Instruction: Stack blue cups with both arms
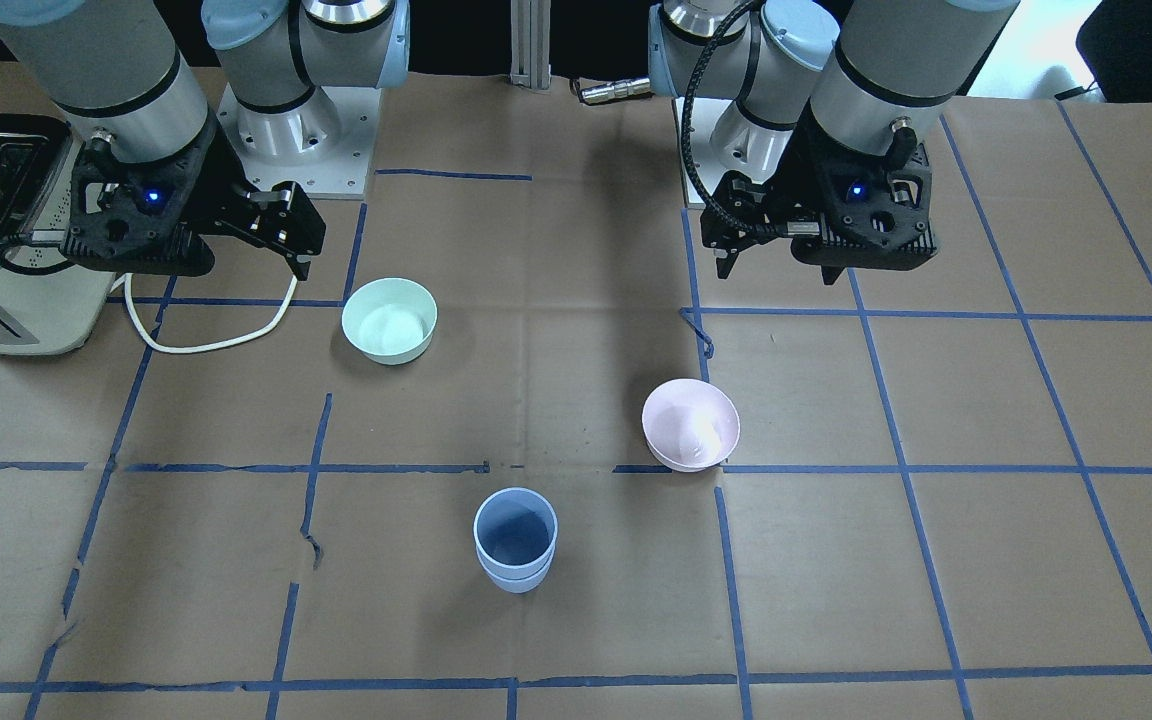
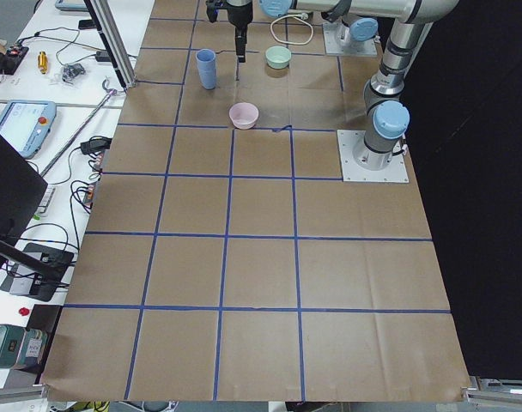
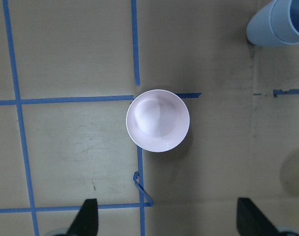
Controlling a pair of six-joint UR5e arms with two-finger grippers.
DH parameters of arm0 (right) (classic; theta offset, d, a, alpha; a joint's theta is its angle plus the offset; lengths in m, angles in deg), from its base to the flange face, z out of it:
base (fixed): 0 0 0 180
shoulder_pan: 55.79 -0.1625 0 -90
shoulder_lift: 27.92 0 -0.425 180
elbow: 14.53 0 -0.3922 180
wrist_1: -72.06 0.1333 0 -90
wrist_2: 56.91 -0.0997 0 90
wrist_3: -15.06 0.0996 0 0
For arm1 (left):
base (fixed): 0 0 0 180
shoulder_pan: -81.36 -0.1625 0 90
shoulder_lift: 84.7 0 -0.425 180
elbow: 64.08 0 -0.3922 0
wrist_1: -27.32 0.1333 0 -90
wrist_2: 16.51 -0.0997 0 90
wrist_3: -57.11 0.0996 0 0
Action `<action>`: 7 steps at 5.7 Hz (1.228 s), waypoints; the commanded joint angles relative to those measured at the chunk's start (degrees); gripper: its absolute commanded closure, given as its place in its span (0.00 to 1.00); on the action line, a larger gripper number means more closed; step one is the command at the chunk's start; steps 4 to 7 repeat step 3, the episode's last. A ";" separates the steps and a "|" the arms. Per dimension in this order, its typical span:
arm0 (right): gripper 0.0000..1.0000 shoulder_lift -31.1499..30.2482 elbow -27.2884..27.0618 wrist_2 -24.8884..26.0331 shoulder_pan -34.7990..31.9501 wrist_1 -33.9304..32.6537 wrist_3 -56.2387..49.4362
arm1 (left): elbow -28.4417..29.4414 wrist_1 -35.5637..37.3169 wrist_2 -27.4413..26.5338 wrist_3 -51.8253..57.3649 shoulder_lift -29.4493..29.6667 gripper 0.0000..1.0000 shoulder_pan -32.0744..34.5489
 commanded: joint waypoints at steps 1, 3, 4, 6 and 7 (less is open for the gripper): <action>0.00 -0.05 -0.19 1.03 0.02 -0.13 -0.01 | 0.00 -0.07 0.00 0.00 0.00 0.01 0.00; 0.00 -0.05 -0.28 1.03 0.02 -0.39 0.08 | 0.00 -0.07 0.00 0.00 0.00 0.01 0.00; 0.00 -0.05 -0.28 1.03 0.02 -0.39 0.08 | 0.00 -0.07 0.00 0.00 0.00 0.01 0.00; 0.00 -0.05 -0.28 1.03 0.02 -0.39 0.08 | 0.00 -0.07 0.00 0.00 0.00 0.01 0.00; 0.00 -0.05 -0.28 1.03 0.02 -0.39 0.08 | 0.00 -0.07 0.00 0.00 0.00 0.01 0.00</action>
